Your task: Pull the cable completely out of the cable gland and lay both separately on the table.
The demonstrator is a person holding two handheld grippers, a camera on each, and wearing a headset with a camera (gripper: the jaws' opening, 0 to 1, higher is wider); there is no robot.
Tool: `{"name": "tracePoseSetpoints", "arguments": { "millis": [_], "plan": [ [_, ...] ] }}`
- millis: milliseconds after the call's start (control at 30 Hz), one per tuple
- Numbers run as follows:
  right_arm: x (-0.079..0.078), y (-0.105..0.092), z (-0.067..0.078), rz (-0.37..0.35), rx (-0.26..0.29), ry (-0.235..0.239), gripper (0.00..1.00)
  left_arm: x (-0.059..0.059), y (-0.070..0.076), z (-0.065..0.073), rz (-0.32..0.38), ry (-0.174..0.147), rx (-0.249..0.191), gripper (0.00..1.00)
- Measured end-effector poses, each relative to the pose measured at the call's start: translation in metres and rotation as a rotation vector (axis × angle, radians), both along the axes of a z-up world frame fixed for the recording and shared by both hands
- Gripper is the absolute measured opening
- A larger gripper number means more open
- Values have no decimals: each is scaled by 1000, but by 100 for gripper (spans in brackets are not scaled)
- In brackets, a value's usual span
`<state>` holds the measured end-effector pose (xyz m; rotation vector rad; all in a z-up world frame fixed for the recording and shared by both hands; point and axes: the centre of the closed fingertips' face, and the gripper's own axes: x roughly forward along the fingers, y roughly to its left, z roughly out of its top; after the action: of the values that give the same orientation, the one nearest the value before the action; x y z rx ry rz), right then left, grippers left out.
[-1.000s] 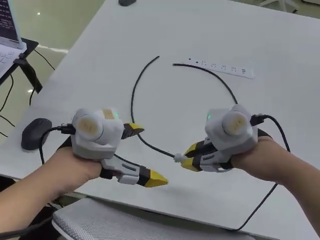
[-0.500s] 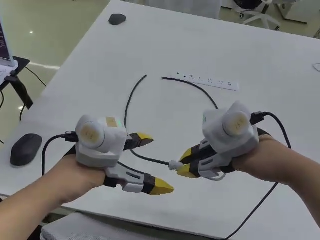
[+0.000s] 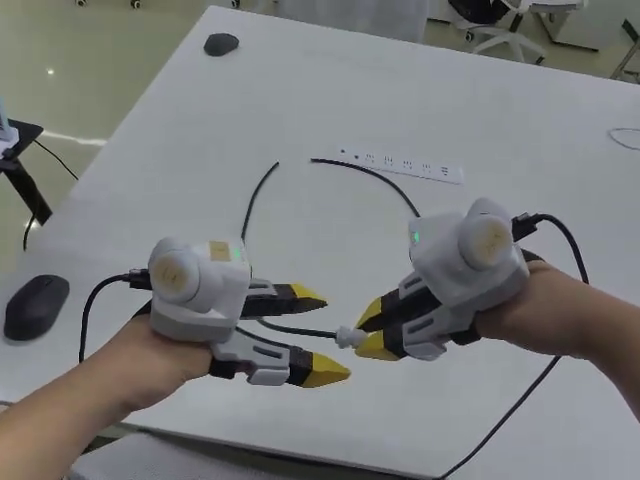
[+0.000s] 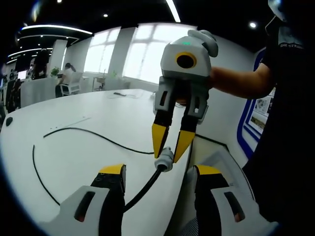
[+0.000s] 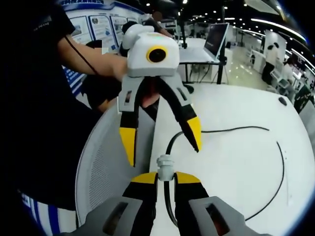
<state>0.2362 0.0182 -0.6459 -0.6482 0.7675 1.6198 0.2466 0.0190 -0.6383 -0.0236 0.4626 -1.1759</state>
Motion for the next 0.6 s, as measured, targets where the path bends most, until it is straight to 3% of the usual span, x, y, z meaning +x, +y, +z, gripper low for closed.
{"name": "tracePoseSetpoints", "arguments": {
  "millis": [233, 500, 600],
  "plan": [
    [-2, 0, 2, 11, 9, 7, 7, -1, -4, -5, -16, 10, 13, 42],
    [-4, -1, 0, 19, 6, 16, 7, -1, -3, -4, -31, 8, -1, 28],
    [-3, -1, 0, 20, 6, 14, 7, -2, -3, -4, -37, 28, -11, 23]
  ]
}}
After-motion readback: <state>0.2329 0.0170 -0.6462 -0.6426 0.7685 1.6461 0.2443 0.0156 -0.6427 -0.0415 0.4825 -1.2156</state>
